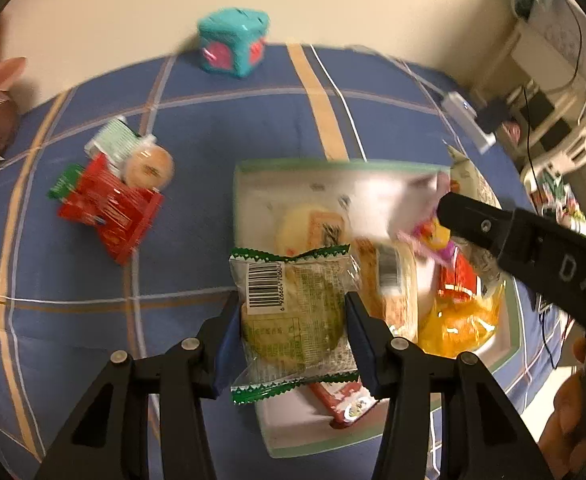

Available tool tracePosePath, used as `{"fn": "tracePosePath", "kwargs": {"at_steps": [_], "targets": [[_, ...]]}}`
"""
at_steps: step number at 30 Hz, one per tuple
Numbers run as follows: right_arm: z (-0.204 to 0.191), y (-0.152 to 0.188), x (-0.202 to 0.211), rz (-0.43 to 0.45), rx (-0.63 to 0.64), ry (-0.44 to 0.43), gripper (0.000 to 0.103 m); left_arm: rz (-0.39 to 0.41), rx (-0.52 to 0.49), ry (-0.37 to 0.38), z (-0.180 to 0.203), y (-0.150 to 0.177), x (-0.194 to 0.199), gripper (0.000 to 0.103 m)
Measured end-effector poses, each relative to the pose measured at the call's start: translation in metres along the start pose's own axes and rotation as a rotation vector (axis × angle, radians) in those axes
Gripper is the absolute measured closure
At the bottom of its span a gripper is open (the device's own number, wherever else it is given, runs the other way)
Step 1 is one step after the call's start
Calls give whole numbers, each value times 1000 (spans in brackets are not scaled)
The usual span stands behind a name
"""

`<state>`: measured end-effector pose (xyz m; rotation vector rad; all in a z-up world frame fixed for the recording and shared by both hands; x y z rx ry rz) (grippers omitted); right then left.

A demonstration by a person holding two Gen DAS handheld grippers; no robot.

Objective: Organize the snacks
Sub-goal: 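Carry the white sachet into the tray with the right gripper while the left carries the cookie pack there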

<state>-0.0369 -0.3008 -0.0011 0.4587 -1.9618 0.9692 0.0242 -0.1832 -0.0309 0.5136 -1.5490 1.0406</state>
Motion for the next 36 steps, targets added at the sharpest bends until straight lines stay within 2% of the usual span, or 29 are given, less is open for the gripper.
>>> {"fn": "tracePosePath", "kwargs": {"at_steps": [5, 9, 14, 26, 30, 36], "targets": [[10, 13, -10, -44, -4, 26, 48, -37, -18, -29, 7, 5, -15, 52], [20, 18, -22, -81, -18, 51, 48, -69, -16, -4, 10, 9, -28, 52], [24, 22, -35, -116, -21, 61, 48, -60, -25, -2, 14, 8, -32, 52], [26, 24, -46, -135, -1, 91, 46, -87, 10, 46, 12, 6, -49, 52], [28, 23, -48, -149, -5, 91, 38, -91, 15, 49, 11, 7, -48, 50], [26, 24, -48, -161, 9, 90, 26, -98, 19, 81, 14, 5, -46, 36]]}}
Point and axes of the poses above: each gripper's, at about its wrist camera, not at the fingertips, and x roughly against the way its jaws point, z to its right, y to its underside, the point moved 1 cm from there along -x, roughly the way its jaws point, and after that the axes turned 9 degrees about -y, right-handed, at the moved point
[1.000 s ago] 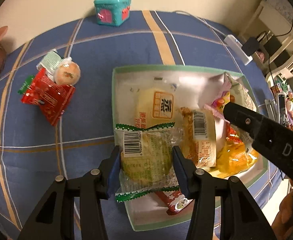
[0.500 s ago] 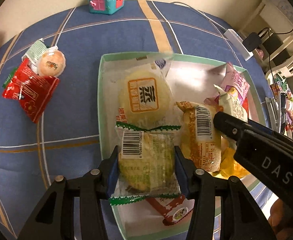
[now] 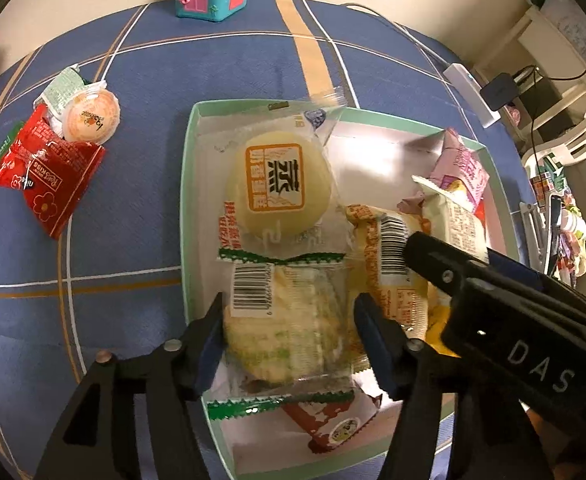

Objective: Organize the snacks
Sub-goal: 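Carry the white sachet into the tray with the right gripper while the left carries the cookie pack there, then open both grippers over the tray and move them back to the snack pile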

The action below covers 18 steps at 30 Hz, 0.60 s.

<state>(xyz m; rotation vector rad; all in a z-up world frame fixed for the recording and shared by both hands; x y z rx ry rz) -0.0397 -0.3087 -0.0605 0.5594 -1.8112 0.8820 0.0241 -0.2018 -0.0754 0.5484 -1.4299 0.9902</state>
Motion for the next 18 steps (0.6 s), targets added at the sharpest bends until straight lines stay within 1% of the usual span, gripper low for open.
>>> {"fn": "tracePosePath", "kwargs": {"at_steps": [2, 4, 7, 10, 13, 16, 18], "targets": [[-2, 0, 2, 6, 7, -5, 22, 10, -7, -10, 1, 0, 4, 27], [-3, -1, 4, 14, 11, -7, 16, 29, -11, -25, 1, -1, 10, 22], [-4, -3, 9, 33, 15, -3, 9, 44, 0, -12, 1, -3, 15, 18], [-2, -5, 13, 49, 10, -6, 1, 65, -4, -29, 2, -3, 20, 9], [-1, -6, 18, 67, 9, -4, 0, 83, -12, -48, 4, -6, 24, 8], [-1, -7, 21, 84, 1, -5, 0, 101, 4, -83, 2, -7, 28, 0], [0, -8, 24, 96, -7, -7, 0, 110, 17, -104, -5, -5, 33, 0]]}}
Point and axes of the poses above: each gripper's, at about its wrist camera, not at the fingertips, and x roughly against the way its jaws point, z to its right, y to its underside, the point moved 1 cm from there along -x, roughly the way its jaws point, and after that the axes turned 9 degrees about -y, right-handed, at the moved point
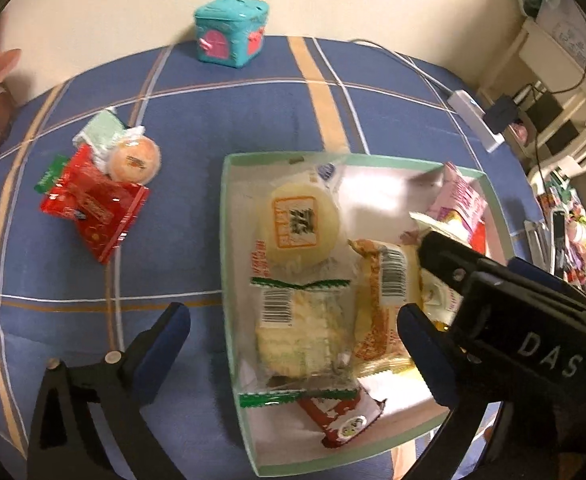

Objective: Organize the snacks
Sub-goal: 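Open both grippers over the tray and move them back to the snack pile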

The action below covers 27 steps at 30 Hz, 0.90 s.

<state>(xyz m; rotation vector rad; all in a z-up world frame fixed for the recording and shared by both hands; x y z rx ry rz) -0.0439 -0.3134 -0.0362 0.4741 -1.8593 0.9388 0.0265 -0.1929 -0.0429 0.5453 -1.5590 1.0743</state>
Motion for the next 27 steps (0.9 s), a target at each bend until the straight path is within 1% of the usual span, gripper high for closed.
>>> {"fn": "tracePosePath", "kwargs": {"at_steps": [6, 11, 16, 23, 27], "targets": [[2, -2, 2, 9, -5, -6, 0, 12, 52, -73, -24, -1, 7, 0], [0, -3, 4, 15, 5, -6, 0, 1, 114, -99, -45, -2, 8, 0], [-5, -2, 5, 13, 18, -13, 0, 8, 188, -151, -74, -3, 12, 0], [-26, 2, 3, 5, 65, -22, 0, 18, 272, -197, -110, -1, 18, 0], [-42, 4, 1, 3, 90, -39, 0, 23, 300, -248, -126, 0, 18, 0]]}}
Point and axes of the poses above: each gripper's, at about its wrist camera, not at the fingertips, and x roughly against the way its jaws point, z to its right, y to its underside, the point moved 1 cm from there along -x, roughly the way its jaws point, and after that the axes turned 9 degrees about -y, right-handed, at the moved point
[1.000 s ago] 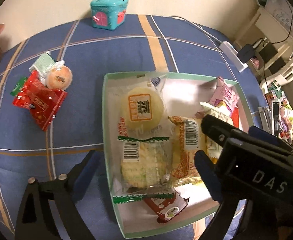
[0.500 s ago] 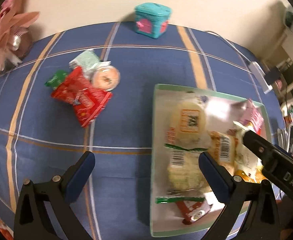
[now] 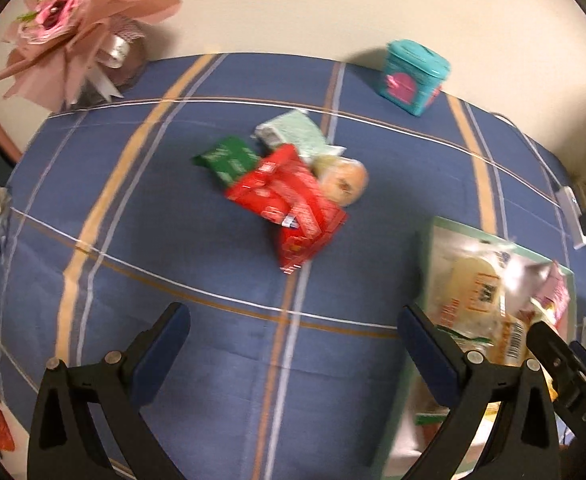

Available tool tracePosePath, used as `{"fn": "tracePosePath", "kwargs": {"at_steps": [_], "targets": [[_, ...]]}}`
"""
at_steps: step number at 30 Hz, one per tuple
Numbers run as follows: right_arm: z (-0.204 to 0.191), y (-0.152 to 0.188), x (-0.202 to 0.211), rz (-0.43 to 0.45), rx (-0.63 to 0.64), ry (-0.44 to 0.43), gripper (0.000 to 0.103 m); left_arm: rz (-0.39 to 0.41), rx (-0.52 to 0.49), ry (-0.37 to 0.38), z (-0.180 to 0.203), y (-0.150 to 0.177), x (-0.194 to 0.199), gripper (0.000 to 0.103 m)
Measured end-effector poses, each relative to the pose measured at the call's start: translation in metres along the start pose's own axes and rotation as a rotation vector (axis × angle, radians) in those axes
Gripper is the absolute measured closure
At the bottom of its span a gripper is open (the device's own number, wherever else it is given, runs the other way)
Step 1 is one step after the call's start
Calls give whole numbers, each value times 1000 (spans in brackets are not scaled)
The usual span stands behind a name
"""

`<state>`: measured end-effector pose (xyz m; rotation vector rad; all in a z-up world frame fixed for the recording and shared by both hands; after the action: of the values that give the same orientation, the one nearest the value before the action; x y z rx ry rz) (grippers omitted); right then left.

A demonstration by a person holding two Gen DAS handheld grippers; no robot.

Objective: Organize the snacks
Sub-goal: 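Open both grippers over the tray and move them back to the snack pile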

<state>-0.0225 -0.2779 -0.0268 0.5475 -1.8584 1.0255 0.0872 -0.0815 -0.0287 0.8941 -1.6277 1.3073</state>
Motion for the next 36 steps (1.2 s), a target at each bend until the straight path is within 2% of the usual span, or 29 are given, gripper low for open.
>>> {"fn": "tracePosePath", "kwargs": {"at_steps": [15, 22, 30, 36], "targets": [[-72, 10, -19, -34, 129, -42, 0, -18, 194, -53, -73, -10, -14, 0], [-101, 17, -31, -53, 186, -69, 0, 15, 225, -133, -100, -14, -13, 0], [-133, 20, -45, -58, 260, -93, 0, -25, 296, -117, -128, -19, -31, 0], [-142, 13, -56, -46, 280, -96, 0, -45, 337, -92, -136, -25, -44, 0]]}}
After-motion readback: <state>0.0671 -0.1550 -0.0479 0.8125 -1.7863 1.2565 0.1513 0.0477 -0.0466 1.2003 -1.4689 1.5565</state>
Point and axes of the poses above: each gripper's, at about its wrist camera, not at the fingertips, and x roughly against the way its jaws point, z to its right, y to its underside, the point moved 1 cm from there along -x, roughly the way its jaws point, and after that the axes turned 9 degrees about -y, right-handed, at the moved point
